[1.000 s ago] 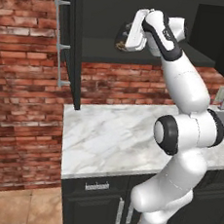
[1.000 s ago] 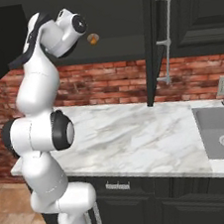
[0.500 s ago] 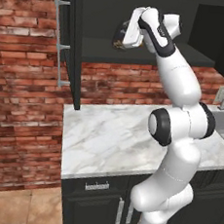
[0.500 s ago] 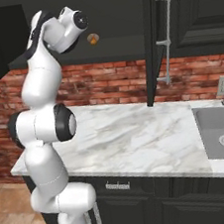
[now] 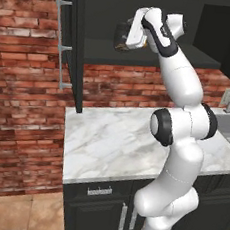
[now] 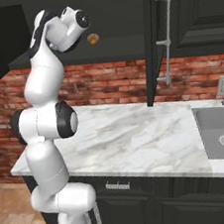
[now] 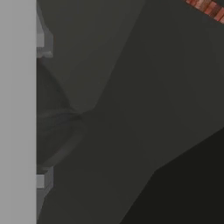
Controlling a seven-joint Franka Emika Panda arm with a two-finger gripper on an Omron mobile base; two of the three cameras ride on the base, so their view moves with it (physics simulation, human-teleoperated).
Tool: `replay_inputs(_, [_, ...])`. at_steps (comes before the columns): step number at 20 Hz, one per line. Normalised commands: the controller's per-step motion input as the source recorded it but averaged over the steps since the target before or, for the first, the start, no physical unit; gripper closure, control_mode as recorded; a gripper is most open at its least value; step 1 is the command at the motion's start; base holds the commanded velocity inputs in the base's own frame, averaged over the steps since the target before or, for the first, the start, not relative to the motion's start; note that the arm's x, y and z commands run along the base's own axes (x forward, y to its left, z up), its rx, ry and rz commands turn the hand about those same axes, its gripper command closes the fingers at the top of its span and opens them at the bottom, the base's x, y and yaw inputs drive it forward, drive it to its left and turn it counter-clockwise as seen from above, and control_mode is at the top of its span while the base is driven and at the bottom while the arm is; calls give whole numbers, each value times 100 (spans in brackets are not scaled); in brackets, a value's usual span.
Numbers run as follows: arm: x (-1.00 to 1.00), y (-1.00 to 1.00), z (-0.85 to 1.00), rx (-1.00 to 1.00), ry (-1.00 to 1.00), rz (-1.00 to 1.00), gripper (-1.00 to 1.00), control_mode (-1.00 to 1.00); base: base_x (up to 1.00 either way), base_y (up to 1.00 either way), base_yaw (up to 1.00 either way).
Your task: Pick the candle and jar from the dining table and place them in the open cabinet. Close the cabinet after placing the objects.
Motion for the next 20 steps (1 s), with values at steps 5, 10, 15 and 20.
replay_inputs(5, [-16,1,7,0,-2,0,-100,-100,0,0,0])
replay_inputs(10, [-59,9,1,0,-5,1,-100,-100,0,0,0])
replay_inputs(15, [-78,9,-25,0,-4,3,-100,-100,0,0,0])
replay_inputs(20, [-96,7,-54,-2,-6,7,-100,-100,0,0,0])
